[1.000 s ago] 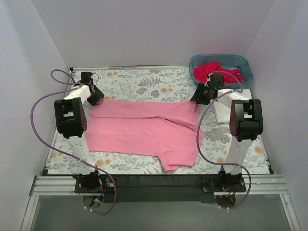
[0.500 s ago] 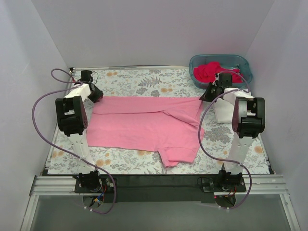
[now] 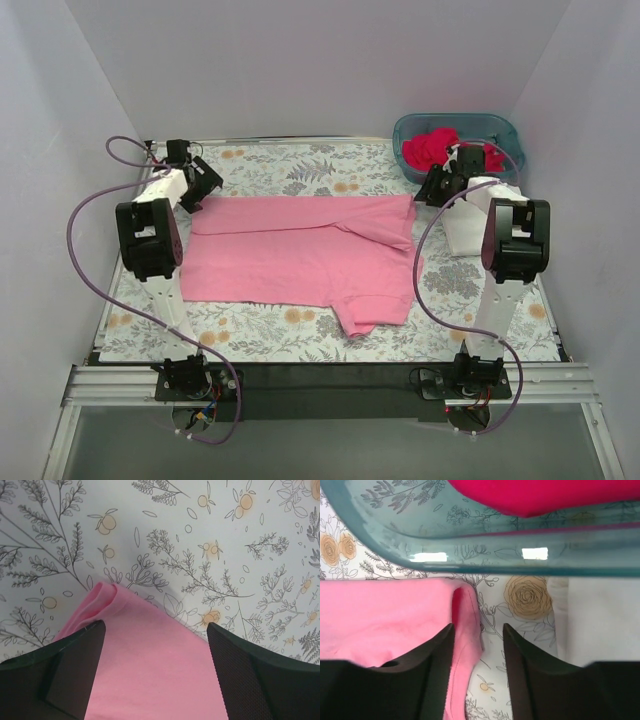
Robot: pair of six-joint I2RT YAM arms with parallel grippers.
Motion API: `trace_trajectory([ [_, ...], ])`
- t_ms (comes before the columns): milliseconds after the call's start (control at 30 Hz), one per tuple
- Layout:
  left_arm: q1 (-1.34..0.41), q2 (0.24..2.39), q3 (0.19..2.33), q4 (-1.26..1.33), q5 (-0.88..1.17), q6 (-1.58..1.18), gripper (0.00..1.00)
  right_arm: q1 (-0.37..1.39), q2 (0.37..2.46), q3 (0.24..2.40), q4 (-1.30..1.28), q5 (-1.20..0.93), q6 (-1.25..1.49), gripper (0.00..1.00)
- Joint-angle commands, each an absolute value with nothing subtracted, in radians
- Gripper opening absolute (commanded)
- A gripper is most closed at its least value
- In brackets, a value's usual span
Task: Fold and stack the t-shirts
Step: Fold the tshirt
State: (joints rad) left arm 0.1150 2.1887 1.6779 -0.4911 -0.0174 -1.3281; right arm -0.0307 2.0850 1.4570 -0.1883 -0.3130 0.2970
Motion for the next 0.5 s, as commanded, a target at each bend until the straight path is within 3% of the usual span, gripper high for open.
trace_trajectory([
  [0, 0.123, 2.074, 1.669, -0.540, -0.028, -1.312, 0.78, -0.012, 1.951, 1.450, -0.242, -0.262, 0.195, 0.45],
  [67, 0.115, 2.001, 1.651, -0.554, -0.049, -1.309, 0.88, 0.036, 1.878, 1.416, -0.285, -0.220, 0.166, 0.47],
  [333, 0.023, 1.772, 1.415, -0.572, -0.103, -1.272, 0.89, 0.319, 1.694, 1.325, -0.405, -0.043, -0.060, 0.44],
  [467, -0.054, 1.686, 1.258, -0.568, -0.112, -1.255, 0.89, 0.460, 1.707, 1.328, -0.442, -0.113, -0.084, 0.42],
])
